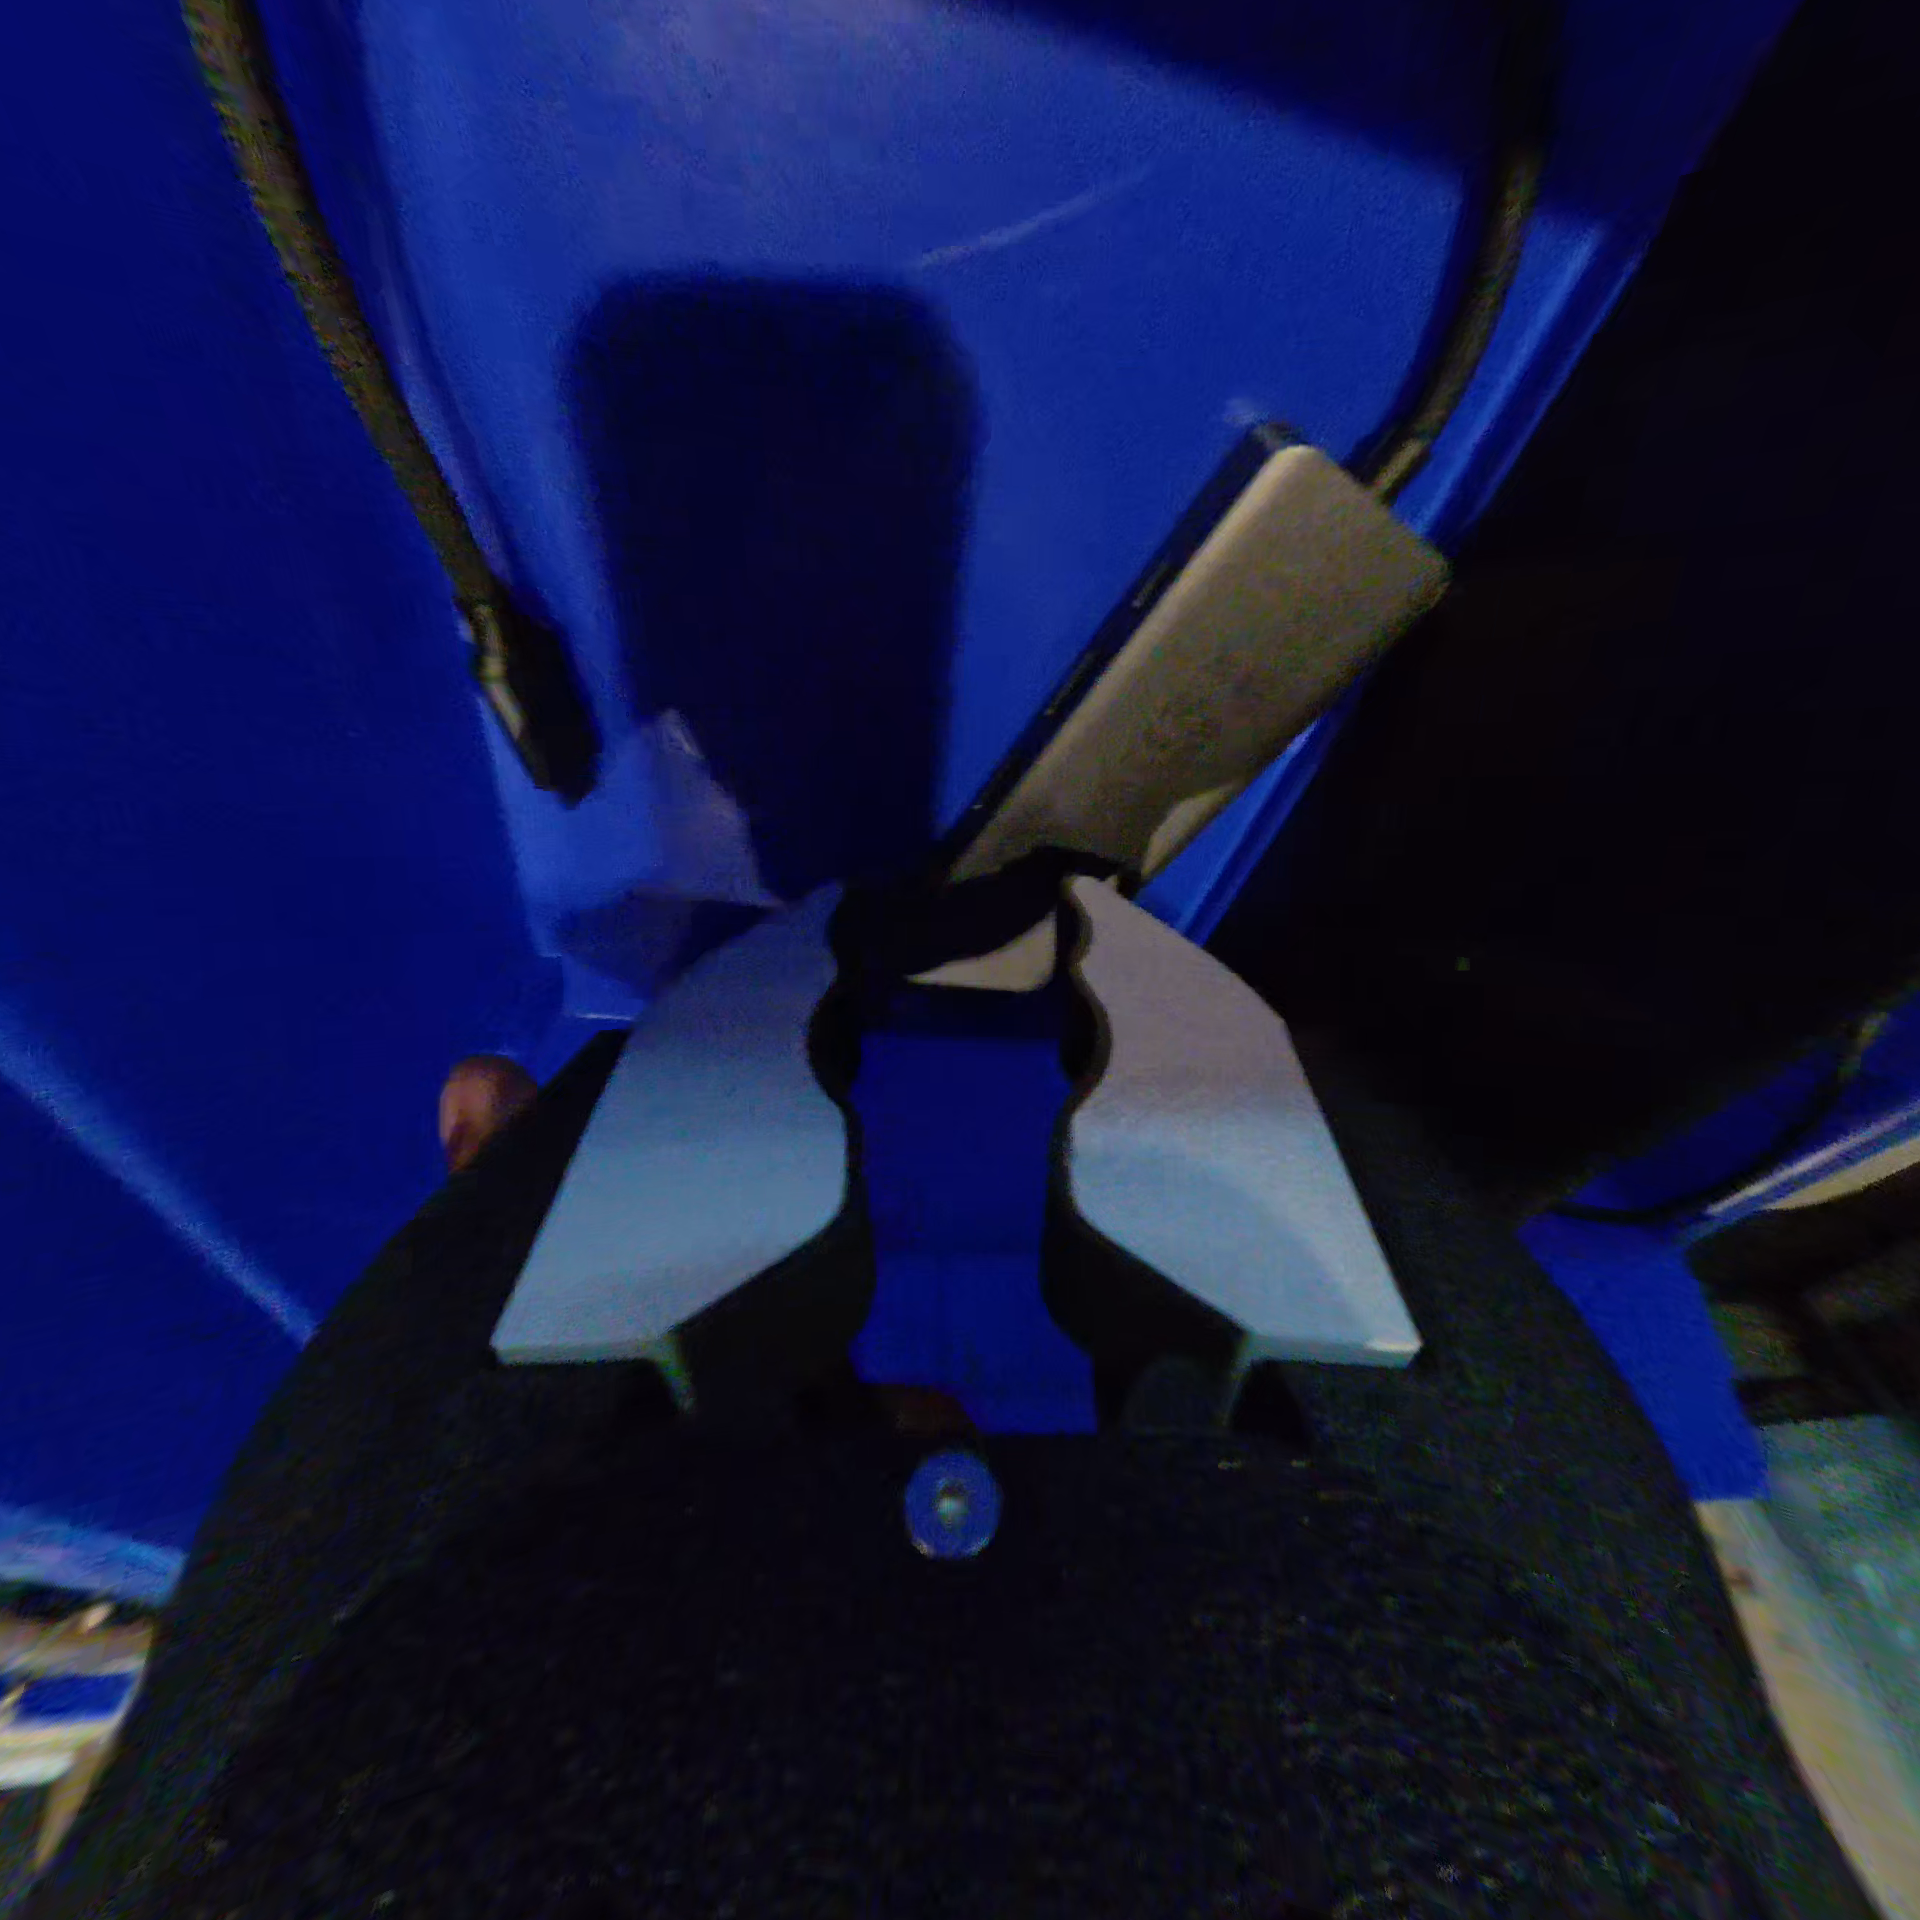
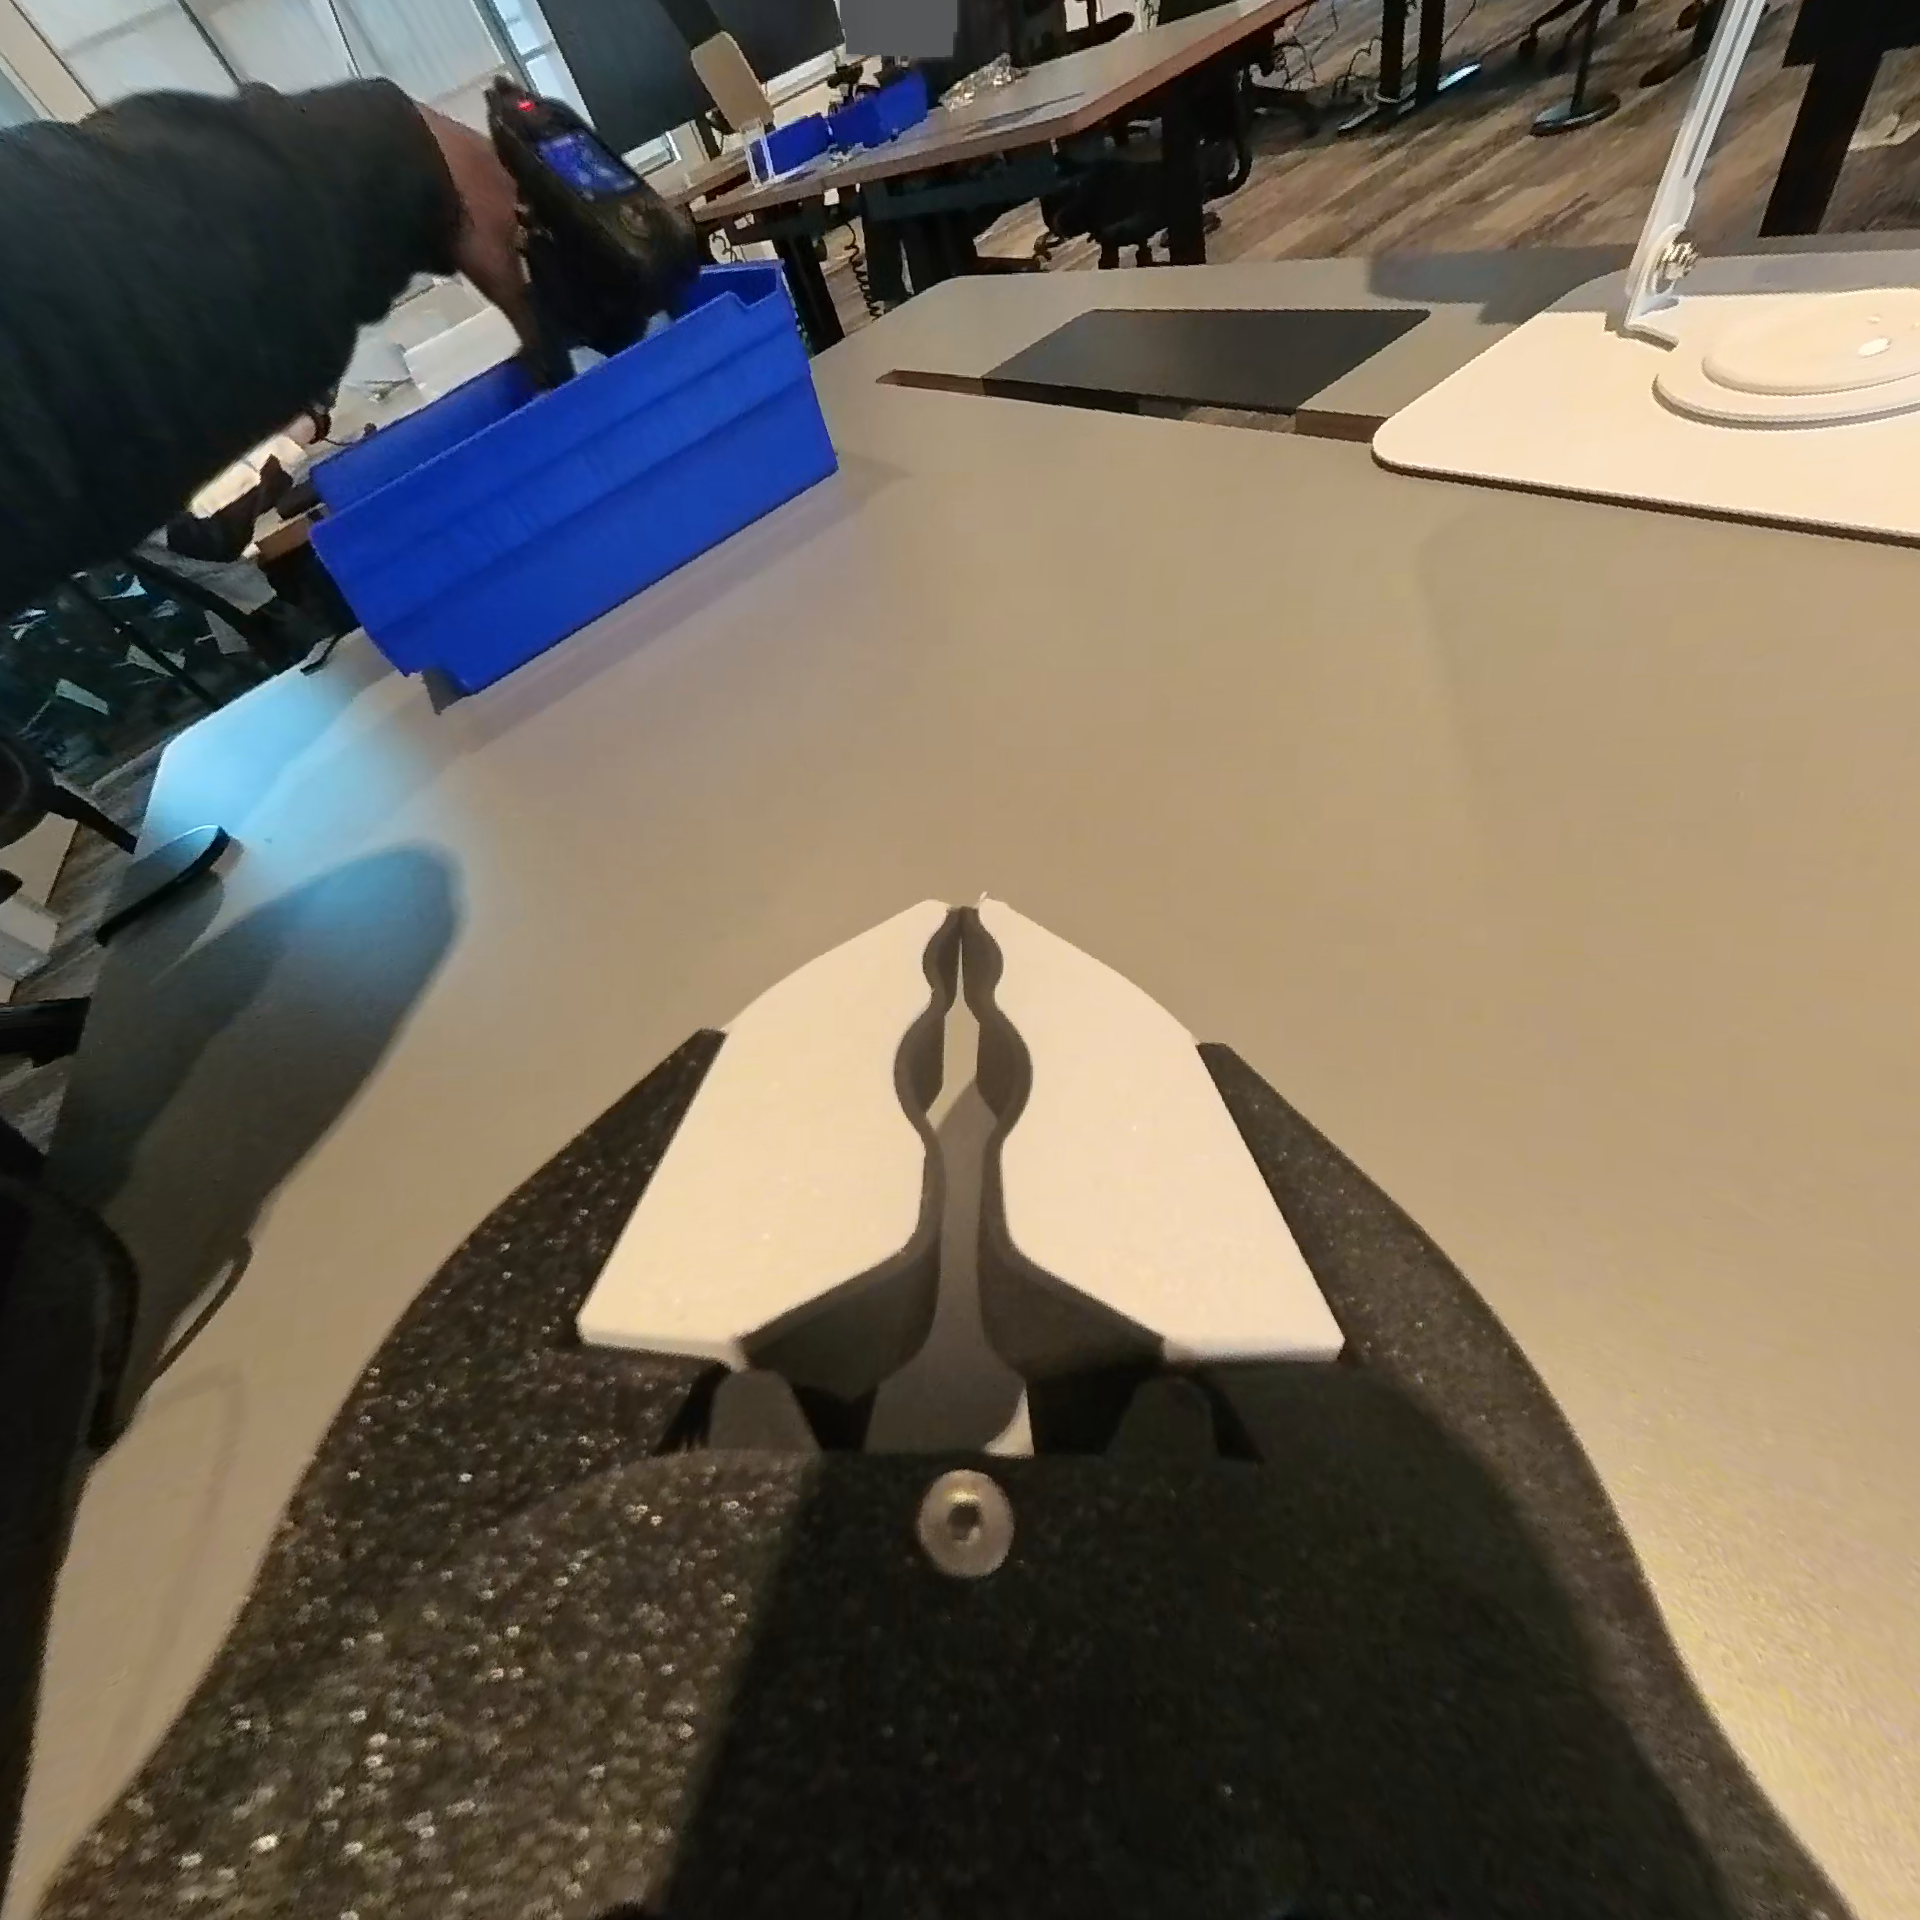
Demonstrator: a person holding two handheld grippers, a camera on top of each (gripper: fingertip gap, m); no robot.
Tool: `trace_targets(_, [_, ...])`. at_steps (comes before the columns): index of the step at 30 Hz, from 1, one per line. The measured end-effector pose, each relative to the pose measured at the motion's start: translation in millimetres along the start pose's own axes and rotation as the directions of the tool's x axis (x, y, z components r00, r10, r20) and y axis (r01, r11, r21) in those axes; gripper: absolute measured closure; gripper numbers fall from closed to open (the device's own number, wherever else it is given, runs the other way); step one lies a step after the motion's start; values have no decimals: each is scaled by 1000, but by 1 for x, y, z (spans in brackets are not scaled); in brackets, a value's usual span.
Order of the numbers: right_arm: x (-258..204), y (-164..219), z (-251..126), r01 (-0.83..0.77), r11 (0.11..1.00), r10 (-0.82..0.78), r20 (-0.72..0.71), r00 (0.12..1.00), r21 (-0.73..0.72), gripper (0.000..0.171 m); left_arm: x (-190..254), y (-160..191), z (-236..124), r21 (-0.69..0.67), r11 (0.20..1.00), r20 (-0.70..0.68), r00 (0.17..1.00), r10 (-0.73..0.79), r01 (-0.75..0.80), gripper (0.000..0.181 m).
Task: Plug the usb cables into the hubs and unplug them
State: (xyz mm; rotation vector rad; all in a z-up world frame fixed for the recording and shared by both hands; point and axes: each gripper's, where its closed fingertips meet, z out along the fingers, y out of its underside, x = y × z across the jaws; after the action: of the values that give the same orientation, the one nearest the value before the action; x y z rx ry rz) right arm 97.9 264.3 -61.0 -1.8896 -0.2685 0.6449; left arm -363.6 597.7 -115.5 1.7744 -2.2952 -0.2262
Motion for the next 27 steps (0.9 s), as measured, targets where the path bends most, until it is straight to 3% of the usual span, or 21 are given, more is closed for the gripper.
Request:
trace_targets(7, [-1, 0, 0, 2, 1000, -2, 6, 1000, 0, 171, -41, -7, -17, 48, 996, 338, 939, 60, -80, 145])
trace_targets(15, [-1, 0, 0, 2, 1000, -2, 6, 1000, -2, 171, -20, 0, -13, 42, 993, 197, 975, 102, -112, 146])
trace_targets(21, [-1, 1, 1, -4, 1000, 4, 10, 1000, -13, 171, -22, 2, -9, -42, 963, 190, 945, 268, -265, 147])
trace_targets(27, [-1, 2, 1, -3, 1000, 4, 12, 1000, -16, 171, -25, 3, 1, -71, 944, 200, 923, 329, -321, 138])
